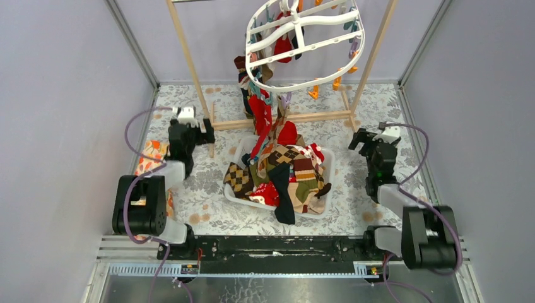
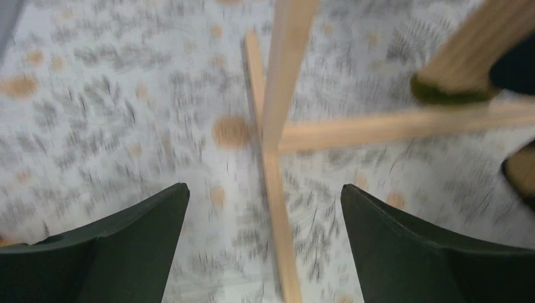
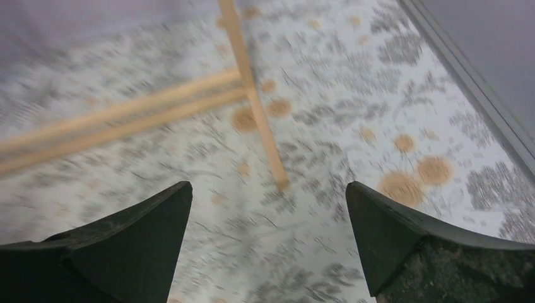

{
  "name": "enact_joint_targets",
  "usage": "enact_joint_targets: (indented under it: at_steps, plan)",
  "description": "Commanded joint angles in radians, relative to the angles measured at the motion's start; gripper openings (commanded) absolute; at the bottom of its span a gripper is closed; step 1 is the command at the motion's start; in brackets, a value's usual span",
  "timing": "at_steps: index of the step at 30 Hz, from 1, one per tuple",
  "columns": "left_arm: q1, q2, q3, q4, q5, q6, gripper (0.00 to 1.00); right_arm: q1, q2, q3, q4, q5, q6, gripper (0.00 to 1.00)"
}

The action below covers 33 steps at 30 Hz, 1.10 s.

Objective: Clip the socks to the hanger
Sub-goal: Open the clamp at the hanger.

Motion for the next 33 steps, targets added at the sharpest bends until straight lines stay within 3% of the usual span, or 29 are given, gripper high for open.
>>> enact_joint_targets:
  at_steps: [1,4,10,16,22,25,33]
  plan:
    - [0.054,-0.027,0.378,-0.641,0.156,0.023,0.99,-0.004,-0.154,0.104,-0.145,-0.119,0.157,1.00]
    - [0.095,-0.018,0.560,-0.911,0.284,0.034,0.99,-0.004,-0.203,0.142,-0.185,-0.236,0.253,1.00]
    - [0.138,-0.071,0.772,-1.222,0.417,0.100,0.99,-0.004,-0.214,0.274,-0.198,-0.724,0.388,1.00]
    - [0.143,-0.184,0.839,-1.370,0.562,0.121,0.99,-0.004,-0.085,0.364,0.244,-1.006,0.742,0.95]
    - [0.140,-0.244,0.877,-1.451,0.678,0.097,0.99,0.002,0.206,0.483,0.850,-1.083,1.259,0.92]
    - [0.136,-0.253,0.894,-1.491,0.724,0.098,0.99,0.052,0.265,0.572,0.858,-1.141,1.273,0.87]
    - [0.113,-0.265,0.904,-1.540,0.742,0.128,0.99,0.093,0.253,0.595,0.858,-1.131,1.226,0.88]
